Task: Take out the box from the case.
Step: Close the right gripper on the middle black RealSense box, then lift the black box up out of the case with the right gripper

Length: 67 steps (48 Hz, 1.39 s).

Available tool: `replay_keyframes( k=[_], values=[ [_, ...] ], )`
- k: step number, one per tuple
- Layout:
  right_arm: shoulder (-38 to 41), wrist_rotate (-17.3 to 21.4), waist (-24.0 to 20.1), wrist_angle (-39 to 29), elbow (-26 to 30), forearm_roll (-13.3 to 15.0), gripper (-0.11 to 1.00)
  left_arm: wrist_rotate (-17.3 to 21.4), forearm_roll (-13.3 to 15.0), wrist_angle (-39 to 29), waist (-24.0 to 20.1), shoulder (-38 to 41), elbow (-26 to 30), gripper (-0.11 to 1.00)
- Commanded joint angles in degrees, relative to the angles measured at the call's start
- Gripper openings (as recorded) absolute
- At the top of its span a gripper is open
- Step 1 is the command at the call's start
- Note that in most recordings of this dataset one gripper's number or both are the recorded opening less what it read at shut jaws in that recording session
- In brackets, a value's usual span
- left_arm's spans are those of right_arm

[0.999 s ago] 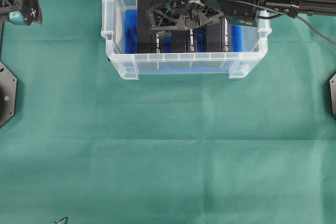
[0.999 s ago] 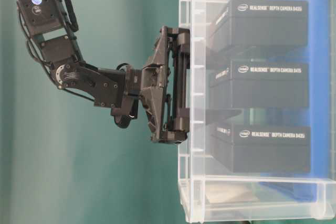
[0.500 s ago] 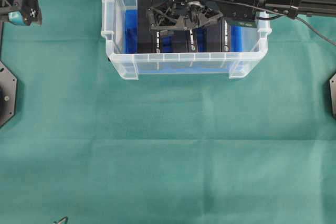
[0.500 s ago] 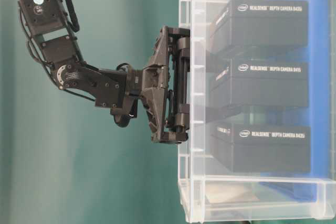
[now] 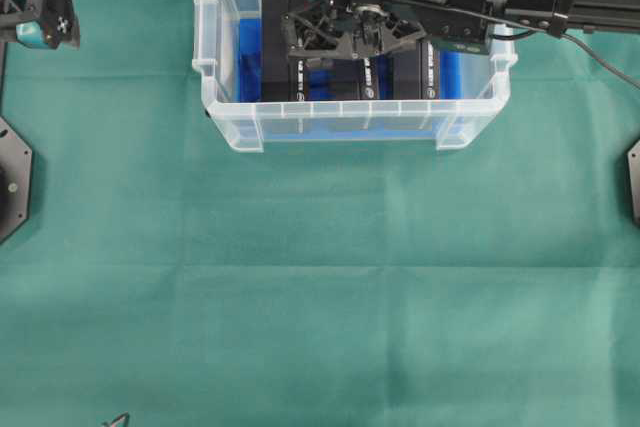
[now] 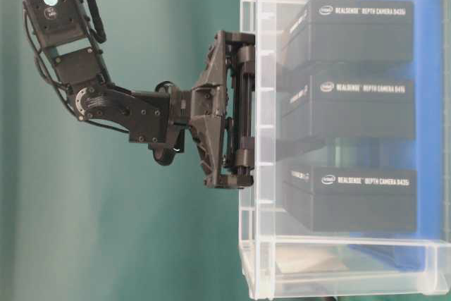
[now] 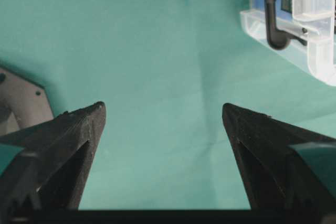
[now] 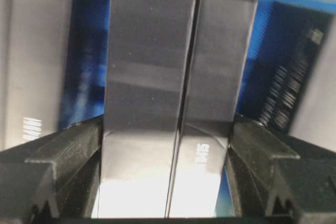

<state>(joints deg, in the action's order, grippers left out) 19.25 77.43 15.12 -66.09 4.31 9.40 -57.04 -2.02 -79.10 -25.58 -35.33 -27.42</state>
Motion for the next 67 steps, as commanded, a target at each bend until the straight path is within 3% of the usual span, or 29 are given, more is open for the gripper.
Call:
replay_keyframes(
  k=[1,24,67],
  values=[
    [-2.8,-0.1,-0.3,-0.8,1.3,0.1,0.69,0.0,-0.2,0.3,0.2,-0.2,0.6,0.93],
    [-4.0,-0.2,-0.3,-4.4,6.8,1.6,0.69,0.0,-0.2,0.3,0.2,-0.2,0.6,0.93],
    [-7.8,-2.1,-0.3,-18.6,21.1,4.9,0.69,-0.1,-0.4,0.3,0.2,-0.2,0.8,0.93]
  ],
)
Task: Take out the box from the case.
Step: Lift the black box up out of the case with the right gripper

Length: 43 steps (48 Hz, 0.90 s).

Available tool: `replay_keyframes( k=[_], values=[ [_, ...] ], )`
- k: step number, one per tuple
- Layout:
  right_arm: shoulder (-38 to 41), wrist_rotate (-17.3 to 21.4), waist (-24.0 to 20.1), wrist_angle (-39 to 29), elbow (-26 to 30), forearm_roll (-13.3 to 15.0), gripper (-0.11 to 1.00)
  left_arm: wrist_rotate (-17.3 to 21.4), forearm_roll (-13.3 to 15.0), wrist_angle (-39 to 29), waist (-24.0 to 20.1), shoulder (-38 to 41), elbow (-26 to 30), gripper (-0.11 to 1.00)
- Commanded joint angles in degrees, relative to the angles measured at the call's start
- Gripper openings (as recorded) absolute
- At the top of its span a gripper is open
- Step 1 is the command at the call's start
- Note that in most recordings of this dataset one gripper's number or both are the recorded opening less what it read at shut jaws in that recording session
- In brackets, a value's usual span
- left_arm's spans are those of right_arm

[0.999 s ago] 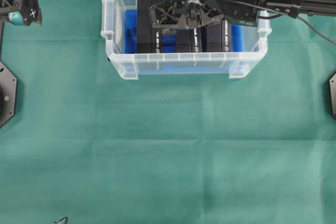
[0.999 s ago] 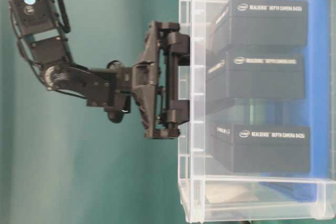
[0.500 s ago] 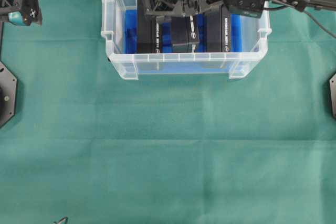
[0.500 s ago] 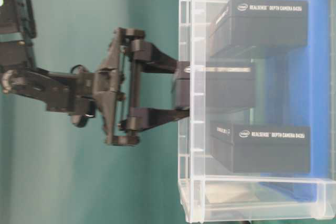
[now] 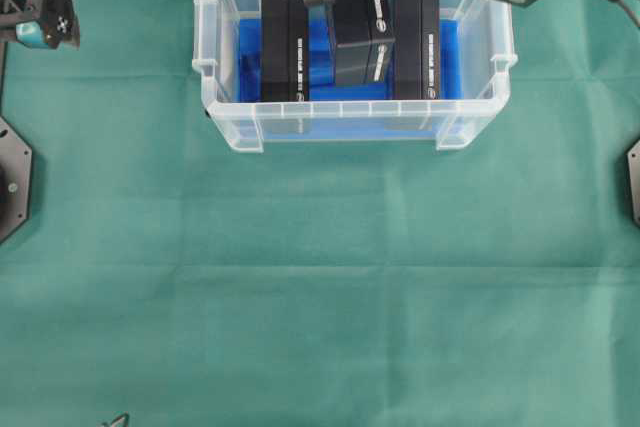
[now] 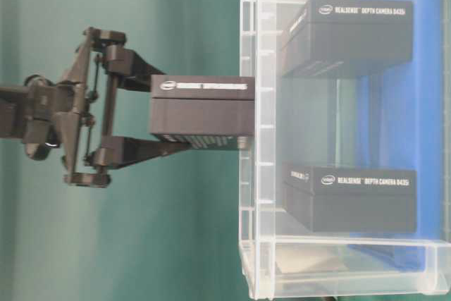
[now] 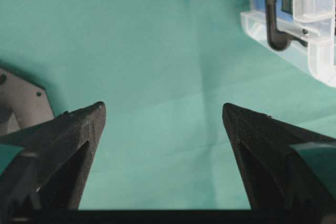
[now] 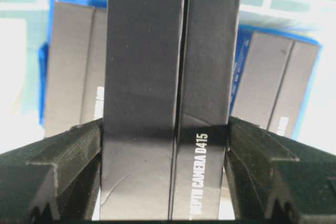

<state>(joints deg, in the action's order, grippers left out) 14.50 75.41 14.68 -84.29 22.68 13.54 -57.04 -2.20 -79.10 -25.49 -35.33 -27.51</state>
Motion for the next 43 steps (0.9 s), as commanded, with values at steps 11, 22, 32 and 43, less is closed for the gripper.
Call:
replay_keyframes(
  k=[11,22,32,43],
  values=[
    [-3.1,-1.3,0.0,-3.2,6.2,1.2,0.69,-0.2,-0.4,0.4,0.1,-0.2,0.7,0.93],
    [-3.1,-1.6,-0.8,-6.1,9.4,2.3,0.68,-0.3,-0.4,0.4,0.1,-0.2,0.9,0.93],
    [-3.1,-1.8,-1.1,-7.1,10.7,2.9,0.68,-0.4,-0.4,0.4,0.1,-0.2,0.9,0.93],
    [-3.1,-1.8,-1.1,-7.0,10.7,3.0,0.68,-0.4,-0.3,0.3,0.1,-0.2,0.9,0.93]
  ],
)
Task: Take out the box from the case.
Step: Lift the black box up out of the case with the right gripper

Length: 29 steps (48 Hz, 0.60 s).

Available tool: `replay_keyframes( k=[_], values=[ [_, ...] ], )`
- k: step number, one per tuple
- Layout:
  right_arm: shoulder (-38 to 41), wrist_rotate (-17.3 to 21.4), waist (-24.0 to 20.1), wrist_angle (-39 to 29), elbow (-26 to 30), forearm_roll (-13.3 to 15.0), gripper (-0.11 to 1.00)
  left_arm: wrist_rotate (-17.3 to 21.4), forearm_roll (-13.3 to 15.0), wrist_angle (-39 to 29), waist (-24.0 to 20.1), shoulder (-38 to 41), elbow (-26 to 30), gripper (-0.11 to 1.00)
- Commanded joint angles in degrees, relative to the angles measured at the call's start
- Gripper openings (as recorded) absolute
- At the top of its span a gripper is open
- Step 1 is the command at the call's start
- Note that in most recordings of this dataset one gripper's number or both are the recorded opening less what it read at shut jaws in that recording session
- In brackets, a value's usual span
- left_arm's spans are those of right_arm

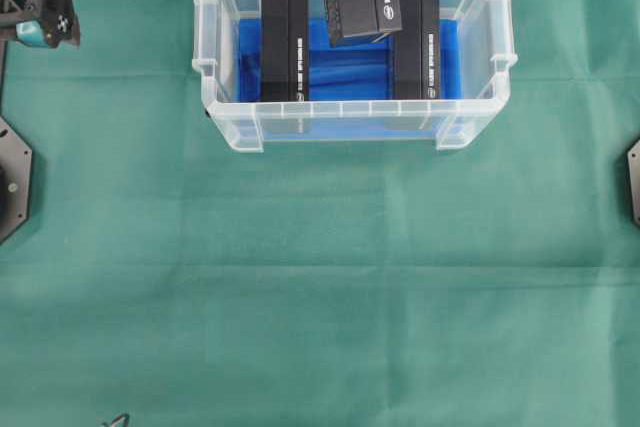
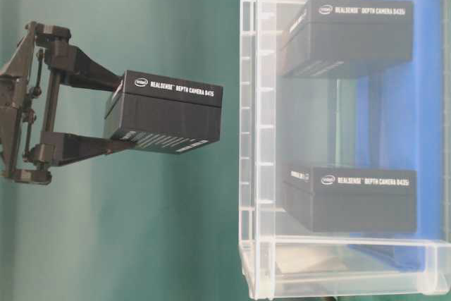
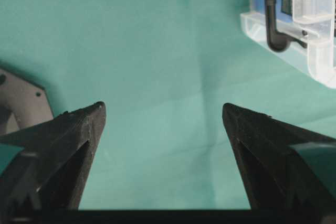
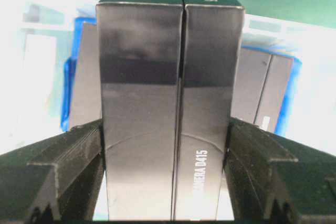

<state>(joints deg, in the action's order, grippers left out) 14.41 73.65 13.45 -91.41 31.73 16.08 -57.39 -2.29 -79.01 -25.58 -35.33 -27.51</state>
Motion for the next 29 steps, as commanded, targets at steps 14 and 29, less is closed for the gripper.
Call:
replay_keyframes(
  k=[14,29],
  values=[
    [-3.0,-0.1,0.1,0.0,1.8,1.1,0.68,-0.1,-0.2,0.3,0.2,-0.2,0.9,0.93],
    [-3.0,-0.1,0.1,0.0,1.7,1.1,0.68,-0.1,-0.2,0.3,0.2,-0.2,0.7,0.93]
  ],
)
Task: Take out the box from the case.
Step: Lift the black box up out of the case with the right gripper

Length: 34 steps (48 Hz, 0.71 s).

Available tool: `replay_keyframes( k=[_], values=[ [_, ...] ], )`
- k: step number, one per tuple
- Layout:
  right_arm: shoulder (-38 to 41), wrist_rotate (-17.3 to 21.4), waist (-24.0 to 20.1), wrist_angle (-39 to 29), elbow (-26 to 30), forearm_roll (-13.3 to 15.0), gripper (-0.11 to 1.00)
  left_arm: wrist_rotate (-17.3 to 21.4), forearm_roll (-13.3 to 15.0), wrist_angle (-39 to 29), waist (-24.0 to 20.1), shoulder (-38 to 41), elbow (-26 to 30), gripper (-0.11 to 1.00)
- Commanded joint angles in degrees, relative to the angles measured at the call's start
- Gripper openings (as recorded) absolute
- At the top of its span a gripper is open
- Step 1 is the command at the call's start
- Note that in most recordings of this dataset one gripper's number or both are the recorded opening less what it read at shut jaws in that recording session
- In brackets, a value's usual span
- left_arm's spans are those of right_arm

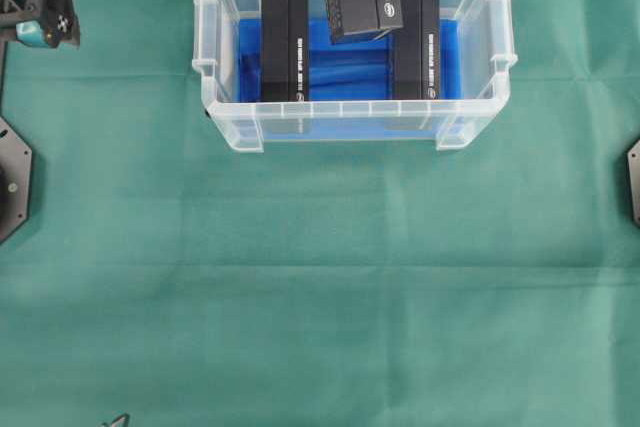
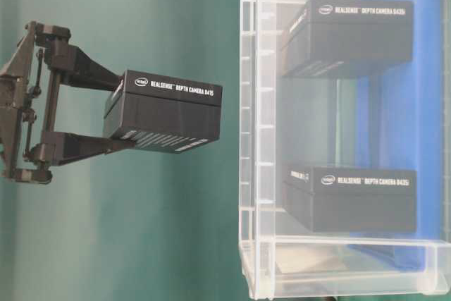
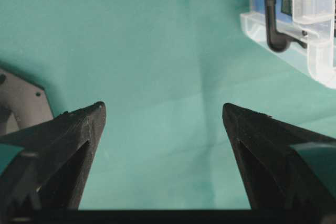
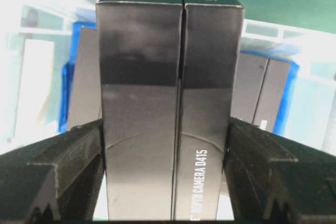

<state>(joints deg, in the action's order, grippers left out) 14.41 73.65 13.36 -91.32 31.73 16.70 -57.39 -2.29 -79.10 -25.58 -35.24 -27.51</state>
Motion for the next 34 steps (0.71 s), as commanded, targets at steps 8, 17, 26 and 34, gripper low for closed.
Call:
replay_keyframes(
  k=[8,17,26,34],
  values=[
    [-2.9,-0.1,0.2,-0.1,1.8,0.5,0.68,-0.1,-0.2,0.4,0.2,-0.3,0.7,0.93],
    [-3.0,-0.1,0.1,-0.1,1.7,0.8,0.68,-0.1,-0.3,0.4,0.2,-0.3,0.7,0.93],
    [-3.0,0.2,-0.2,-0.1,1.7,1.1,0.68,-0.1,-0.2,0.4,0.2,-0.3,0.9,0.93],
    [-3.0,1.1,-1.6,-0.5,1.8,1.3,0.68,-0.2,-0.2,0.3,0.2,-0.3,0.9,0.93]
  ],
)
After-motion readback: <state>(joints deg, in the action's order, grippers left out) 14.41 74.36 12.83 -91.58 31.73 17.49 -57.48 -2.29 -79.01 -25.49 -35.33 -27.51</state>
